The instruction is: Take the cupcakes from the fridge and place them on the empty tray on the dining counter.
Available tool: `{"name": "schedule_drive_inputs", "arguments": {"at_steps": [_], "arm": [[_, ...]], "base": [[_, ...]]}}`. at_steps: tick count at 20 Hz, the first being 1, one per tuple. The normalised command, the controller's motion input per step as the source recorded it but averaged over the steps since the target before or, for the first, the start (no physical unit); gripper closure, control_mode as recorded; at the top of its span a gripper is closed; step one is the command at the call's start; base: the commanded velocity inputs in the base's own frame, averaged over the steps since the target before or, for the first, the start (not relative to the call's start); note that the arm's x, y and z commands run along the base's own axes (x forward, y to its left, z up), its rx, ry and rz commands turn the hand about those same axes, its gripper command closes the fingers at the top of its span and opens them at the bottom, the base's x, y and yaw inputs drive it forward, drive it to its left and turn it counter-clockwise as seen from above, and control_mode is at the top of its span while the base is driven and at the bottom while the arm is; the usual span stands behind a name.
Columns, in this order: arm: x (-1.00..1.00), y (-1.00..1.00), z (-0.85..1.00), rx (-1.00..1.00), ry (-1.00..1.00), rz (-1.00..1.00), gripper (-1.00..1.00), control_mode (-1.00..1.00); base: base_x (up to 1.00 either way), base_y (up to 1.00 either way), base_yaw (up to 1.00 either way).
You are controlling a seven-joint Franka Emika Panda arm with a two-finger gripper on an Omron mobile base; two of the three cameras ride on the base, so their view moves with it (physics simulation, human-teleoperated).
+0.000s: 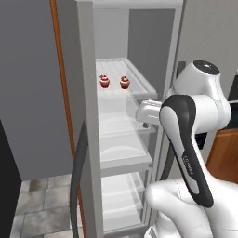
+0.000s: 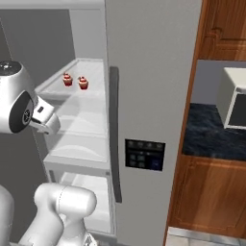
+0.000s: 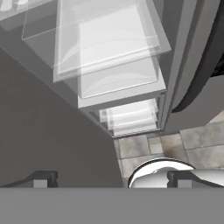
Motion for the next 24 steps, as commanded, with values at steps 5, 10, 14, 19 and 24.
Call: {"name": "schedule_drive_inputs", "arguments": {"at_steps": [5,10,14,19,24], "arm": [[0.00,0.00,0.00,0.00,0.00,0.00,-1.00,1.00],[0.00,0.00,0.00,0.00,0.00,0.00,-1.00,1.00],[0.19,0.03,0.00,0.00,0.00,0.00,-1.00,-1.00],[0.53,0.09,0.03,-0.01,-0.11,0.00,-1.00,-1.00],[0.45,0.11,0.24,-0.10,-0.28,0.00,-1.00,-1.00]], "base": [[0.62,-0.39,0.03],[0.38,-0.05,0.01],[0.15,0.01,0.00],[0.00,0.00,0.00],[0.00,0.00,0.00]]}}
